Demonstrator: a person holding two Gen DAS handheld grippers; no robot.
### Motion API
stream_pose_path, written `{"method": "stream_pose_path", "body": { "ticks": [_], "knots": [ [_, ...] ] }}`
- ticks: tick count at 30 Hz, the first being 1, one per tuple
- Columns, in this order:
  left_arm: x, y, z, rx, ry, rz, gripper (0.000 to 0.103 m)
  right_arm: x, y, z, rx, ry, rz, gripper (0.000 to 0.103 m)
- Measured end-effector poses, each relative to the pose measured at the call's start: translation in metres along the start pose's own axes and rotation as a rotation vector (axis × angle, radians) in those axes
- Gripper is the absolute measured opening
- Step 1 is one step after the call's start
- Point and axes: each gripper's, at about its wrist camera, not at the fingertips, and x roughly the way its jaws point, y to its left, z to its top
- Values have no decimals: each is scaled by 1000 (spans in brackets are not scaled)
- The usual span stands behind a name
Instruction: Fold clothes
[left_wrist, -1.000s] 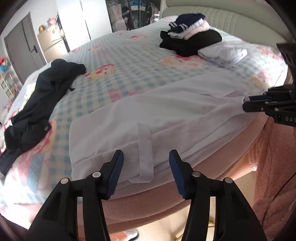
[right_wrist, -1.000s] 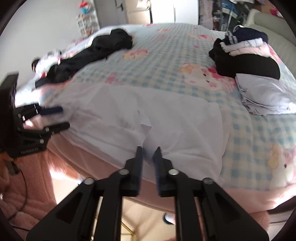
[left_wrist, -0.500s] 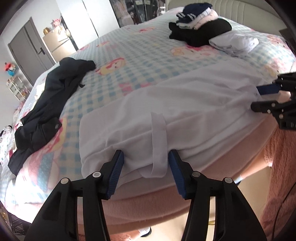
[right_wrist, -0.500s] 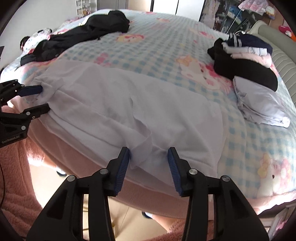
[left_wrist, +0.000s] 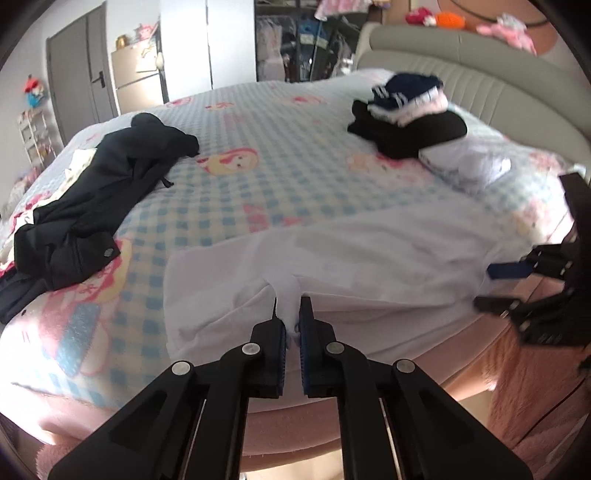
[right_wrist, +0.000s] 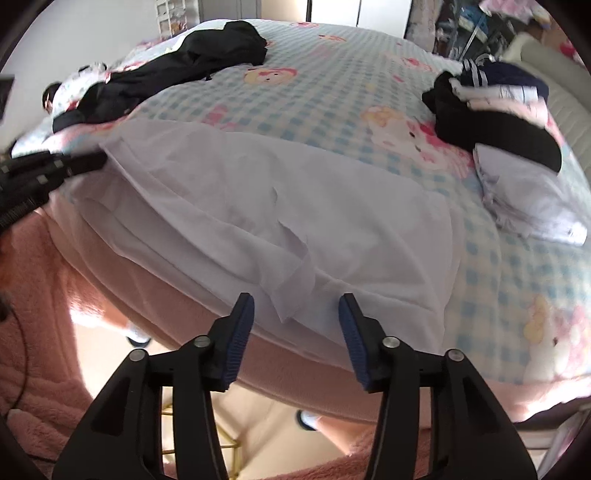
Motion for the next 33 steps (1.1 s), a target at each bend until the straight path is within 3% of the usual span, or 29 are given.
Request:
{"method": "stream_pose_path", "body": {
  "ticks": [2,6,8,12,17,19,20,21,29,33],
  "knots": [
    [-4,2,2,-14,-8,-2,6,-3,7,6,-9,-20,6,54],
    [-8,6,3,-37,-17,-1,6,0,27,16,-60,-22,54,70],
    [-9,7,2,-45,-20,-1,6,8,35,17,-86,-19,40,70],
    [-11,7,1,-49,-25,-10,6,9,29,19,-4,-37,42,68],
    [-12,8,3,-71,-31,-35,6,9,40,19,-64,-40,30,68],
    [-13,7,3,-67,-33,-36,6,11,41,17,-65,-42,25,58],
    [-15,6,2,-64,-34,-37,6,12,41,16,-57,-46,25,30],
    [-17,6,0,-62,-35,-39,6,14,38,15,-38,-40,43,10],
    [-23,9,-12,-65,-14,-36,6,1,21,13,54,-92,117,4],
    [-9,7,-21,-71,53,-72,6,-7,16,11,62,-108,111,3]
  ]
}}
